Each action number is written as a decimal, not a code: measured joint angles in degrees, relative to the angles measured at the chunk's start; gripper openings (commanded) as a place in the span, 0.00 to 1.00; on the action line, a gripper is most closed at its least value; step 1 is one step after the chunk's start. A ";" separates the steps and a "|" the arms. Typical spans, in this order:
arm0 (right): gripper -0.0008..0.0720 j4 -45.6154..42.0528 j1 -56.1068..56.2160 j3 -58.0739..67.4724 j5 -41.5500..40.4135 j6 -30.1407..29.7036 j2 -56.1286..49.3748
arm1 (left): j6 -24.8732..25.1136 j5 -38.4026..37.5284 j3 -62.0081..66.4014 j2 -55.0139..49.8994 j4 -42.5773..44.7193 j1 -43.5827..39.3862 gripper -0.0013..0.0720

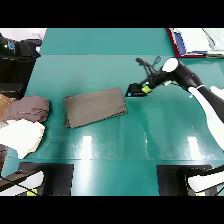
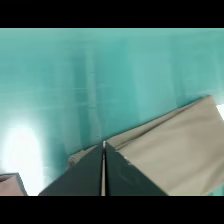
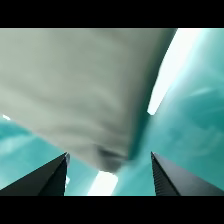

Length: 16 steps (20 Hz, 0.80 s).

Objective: Fold the shirts.

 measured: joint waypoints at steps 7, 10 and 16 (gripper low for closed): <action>0.83 8.09 -1.49 -5.97 -5.86 1.09 -4.15 | 0.00 0.42 -0.48 -0.37 -2.62 -0.15 0.06; 0.82 13.46 0.87 -3.15 -6.10 0.48 -8.76 | 0.00 0.42 -0.52 -0.39 -2.97 -0.15 0.06; 0.03 15.17 6.95 7.10 -4.20 -0.39 -17.25 | 0.04 0.04 -0.52 -0.46 -3.78 -0.15 0.06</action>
